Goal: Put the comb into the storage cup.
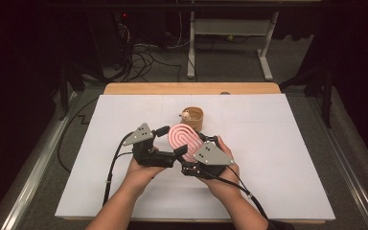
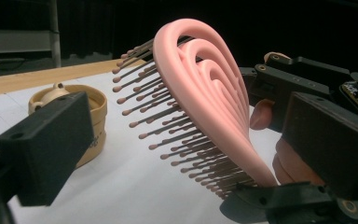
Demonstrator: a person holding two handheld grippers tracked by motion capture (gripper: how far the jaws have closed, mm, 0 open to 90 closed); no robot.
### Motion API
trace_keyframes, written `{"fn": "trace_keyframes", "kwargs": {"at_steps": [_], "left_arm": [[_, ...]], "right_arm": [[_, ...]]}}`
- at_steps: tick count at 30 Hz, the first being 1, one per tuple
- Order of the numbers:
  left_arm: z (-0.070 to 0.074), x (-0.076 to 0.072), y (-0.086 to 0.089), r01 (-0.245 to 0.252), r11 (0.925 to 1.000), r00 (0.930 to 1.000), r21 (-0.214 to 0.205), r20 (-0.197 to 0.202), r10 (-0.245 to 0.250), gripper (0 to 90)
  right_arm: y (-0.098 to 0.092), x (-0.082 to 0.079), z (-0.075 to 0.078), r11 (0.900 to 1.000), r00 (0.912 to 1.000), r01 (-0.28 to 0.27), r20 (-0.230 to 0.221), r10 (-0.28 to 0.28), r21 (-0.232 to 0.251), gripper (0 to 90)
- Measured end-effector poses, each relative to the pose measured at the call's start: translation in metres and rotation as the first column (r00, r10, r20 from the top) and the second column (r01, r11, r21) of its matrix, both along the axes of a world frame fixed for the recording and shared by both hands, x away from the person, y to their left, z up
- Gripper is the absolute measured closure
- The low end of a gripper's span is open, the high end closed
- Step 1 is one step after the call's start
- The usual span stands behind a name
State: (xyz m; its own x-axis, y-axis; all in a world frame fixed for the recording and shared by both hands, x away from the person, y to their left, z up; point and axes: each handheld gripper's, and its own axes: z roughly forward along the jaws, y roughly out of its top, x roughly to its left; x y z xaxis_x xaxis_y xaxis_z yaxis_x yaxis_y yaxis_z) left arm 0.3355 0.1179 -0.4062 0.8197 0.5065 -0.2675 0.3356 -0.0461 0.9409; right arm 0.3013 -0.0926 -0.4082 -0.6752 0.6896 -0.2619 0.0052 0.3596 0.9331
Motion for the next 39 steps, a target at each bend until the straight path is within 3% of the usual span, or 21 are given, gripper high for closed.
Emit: {"fn": "trace_keyframes", "kwargs": {"at_steps": [9, 19, 33, 39], "left_arm": [[-0.0020, 0.0034, 0.0022, 0.039, 0.9986, 0.9982, -0.037, -0.045, -0.040, 15.5], [-0.0052, 0.0063, 0.0016, 0.063, 0.9974, 0.9952, -0.036, -0.073, -0.065, 20.5], [-0.0057, 0.0079, 0.0040, 0.090, 0.9947, 0.9909, -0.050, -0.096, -0.094, 35.2], [-0.0051, 0.0059, 0.0031, 0.102, 0.9939, 0.9909, -0.041, -0.083, -0.105, 42.6]], "right_arm": [[0.0054, -0.0019, 0.0028, 0.9998, 0.9999, -0.015, 0.007, 0.015, -0.010, 20.4], [0.0074, -0.0030, 0.0035, 0.9997, 0.9998, -0.020, 0.009, 0.020, -0.017, 20.4], [0.0100, -0.0039, 0.0023, 0.9994, 0.9997, -0.023, 0.012, 0.023, -0.028, 20.4], [0.0103, -0.0034, 0.0022, 0.9993, 0.9997, -0.019, 0.015, 0.020, -0.032, 20.4]]}}
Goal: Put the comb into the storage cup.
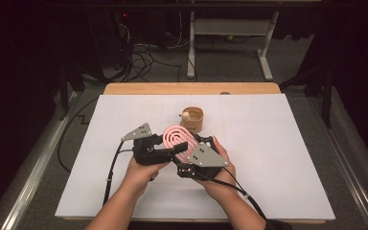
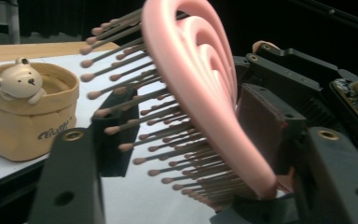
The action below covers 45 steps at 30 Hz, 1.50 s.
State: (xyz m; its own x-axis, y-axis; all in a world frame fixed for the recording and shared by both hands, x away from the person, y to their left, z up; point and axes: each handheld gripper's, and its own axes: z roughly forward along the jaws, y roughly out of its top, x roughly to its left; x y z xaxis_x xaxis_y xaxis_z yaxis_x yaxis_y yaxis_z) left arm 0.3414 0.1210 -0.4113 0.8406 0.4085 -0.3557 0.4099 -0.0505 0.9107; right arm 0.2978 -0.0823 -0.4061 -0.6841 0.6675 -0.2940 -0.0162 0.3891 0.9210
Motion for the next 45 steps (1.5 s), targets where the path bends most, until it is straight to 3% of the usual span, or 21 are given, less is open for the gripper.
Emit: {"fn": "trace_keyframes", "kwargs": {"at_steps": [4, 21, 45], "left_arm": [[0.000, -0.001, -0.002, 0.014, 0.9999, 0.9999, 0.007, 0.002, -0.014, 47.6], [0.003, -0.004, -0.001, 0.022, 0.9992, 0.9997, -0.032, 0.005, -0.022, 57.4], [0.010, -0.009, -0.002, -0.002, 1.0000, 0.9990, 0.002, 0.045, 0.002, 62.6]], "right_arm": [[0.000, 0.000, 0.000, 1.0000, 1.0000, 0.002, 0.002, -0.002, -0.001, 20.4], [0.002, -0.002, 0.004, 0.9998, 0.9998, 0.008, 0.021, -0.007, -0.020, 20.6], [0.004, -0.001, 0.006, 0.9998, 0.9998, 0.010, 0.016, -0.010, -0.017, 20.7]]}}
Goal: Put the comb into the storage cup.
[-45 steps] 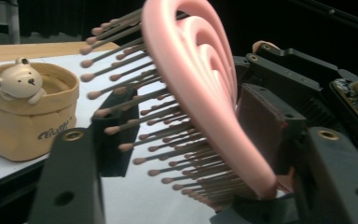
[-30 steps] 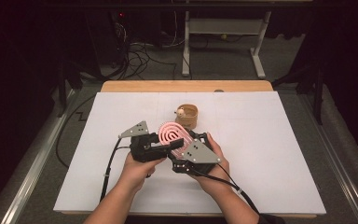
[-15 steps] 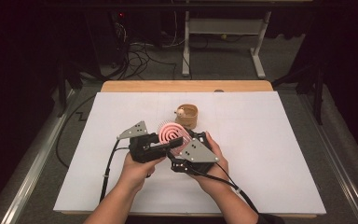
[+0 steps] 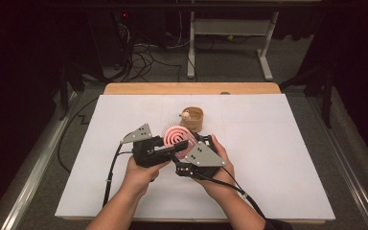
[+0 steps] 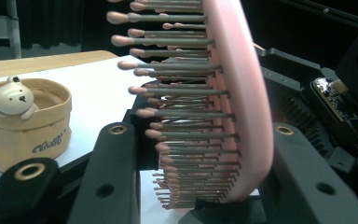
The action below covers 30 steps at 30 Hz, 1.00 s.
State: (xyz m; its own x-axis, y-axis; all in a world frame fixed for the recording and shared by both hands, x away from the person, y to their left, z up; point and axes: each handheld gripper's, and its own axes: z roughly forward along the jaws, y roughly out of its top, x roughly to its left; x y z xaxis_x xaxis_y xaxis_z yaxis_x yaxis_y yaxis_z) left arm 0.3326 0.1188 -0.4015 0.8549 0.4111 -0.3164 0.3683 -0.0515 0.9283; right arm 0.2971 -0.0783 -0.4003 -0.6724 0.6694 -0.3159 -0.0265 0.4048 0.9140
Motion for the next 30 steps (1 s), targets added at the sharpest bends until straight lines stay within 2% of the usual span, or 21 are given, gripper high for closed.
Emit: {"fn": "trace_keyframes", "kwargs": {"at_steps": [10, 17, 26, 30], "left_arm": [[0.0009, -0.0009, -0.0005, -0.006, 0.9999, 1.0000, 0.012, 0.000, 0.006, 62.8], [0.0007, -0.0010, -0.0015, -0.011, 0.9997, 0.9999, 0.022, 0.001, 0.011, 62.9], [0.0023, -0.0009, 0.0010, -0.019, 0.9997, 0.9998, 0.016, 0.005, 0.019, 63.1], [0.0033, -0.0009, 0.0027, -0.023, 0.9996, 0.9997, 0.014, 0.008, 0.023, 63.1]], "right_arm": [[0.0010, 0.0002, -0.0010, 1.0000, 1.0000, 0.004, -0.001, -0.004, 0.000, 20.3], [0.0022, -0.0002, -0.0022, 0.9997, 0.9999, 0.013, 0.002, -0.013, -0.020, 19.1], [0.0024, 0.0029, -0.0061, 0.9994, 0.9994, 0.017, -0.030, -0.018, -0.029, 11.2], [0.0026, 0.0056, -0.0075, 0.9998, 0.9979, 0.010, -0.064, -0.011, -0.016, 1.5]]}}
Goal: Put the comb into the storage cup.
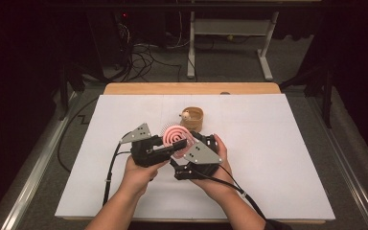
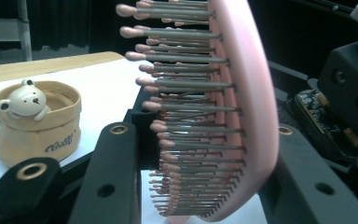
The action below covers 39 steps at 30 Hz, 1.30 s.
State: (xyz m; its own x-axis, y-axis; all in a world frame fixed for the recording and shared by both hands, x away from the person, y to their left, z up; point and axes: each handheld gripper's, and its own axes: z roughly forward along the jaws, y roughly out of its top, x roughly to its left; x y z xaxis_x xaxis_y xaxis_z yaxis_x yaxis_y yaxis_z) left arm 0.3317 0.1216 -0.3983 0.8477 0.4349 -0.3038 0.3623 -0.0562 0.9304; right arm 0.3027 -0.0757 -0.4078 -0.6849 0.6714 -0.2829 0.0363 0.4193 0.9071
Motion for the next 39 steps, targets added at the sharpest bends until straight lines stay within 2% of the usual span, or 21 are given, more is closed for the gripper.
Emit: {"fn": "trace_keyframes", "kwargs": {"at_steps": [13, 24, 32, 35, 39], "left_arm": [[0.007, -0.003, 0.006, -0.035, 0.9993, 0.9980, 0.010, 0.053, 0.035, 63.2], [0.010, -0.004, 0.014, -0.079, 0.9966, 0.9944, 0.020, 0.072, 0.078, 63.2], [0.011, -0.004, 0.018, -0.104, 0.9938, 0.9912, 0.041, 0.087, 0.100, 63.3], [0.011, -0.004, 0.020, -0.112, 0.9929, 0.9909, 0.039, 0.079, 0.109, 63.2], [0.012, -0.004, 0.023, -0.130, 0.9897, 0.9879, 0.059, 0.092, 0.125, 63.2]], "right_arm": [[-0.007, -0.002, 0.003, 0.9997, 0.9999, -0.010, -0.013, 0.010, 0.023, 0.3], [-0.018, -0.002, 0.001, 0.9987, 0.9995, -0.006, -0.029, 0.008, 0.050, 0.3], [-0.031, -0.002, 0.001, 0.9981, 0.9991, 0.007, -0.041, -0.004, 0.061, 0.3], [-0.038, -0.002, 0.000, 0.9976, 0.9989, 0.016, -0.046, -0.013, 0.067, 0.3], [-0.047, -0.001, -0.004, 0.9970, 0.9982, 0.029, -0.055, -0.025, 0.072, 0.3]]}}
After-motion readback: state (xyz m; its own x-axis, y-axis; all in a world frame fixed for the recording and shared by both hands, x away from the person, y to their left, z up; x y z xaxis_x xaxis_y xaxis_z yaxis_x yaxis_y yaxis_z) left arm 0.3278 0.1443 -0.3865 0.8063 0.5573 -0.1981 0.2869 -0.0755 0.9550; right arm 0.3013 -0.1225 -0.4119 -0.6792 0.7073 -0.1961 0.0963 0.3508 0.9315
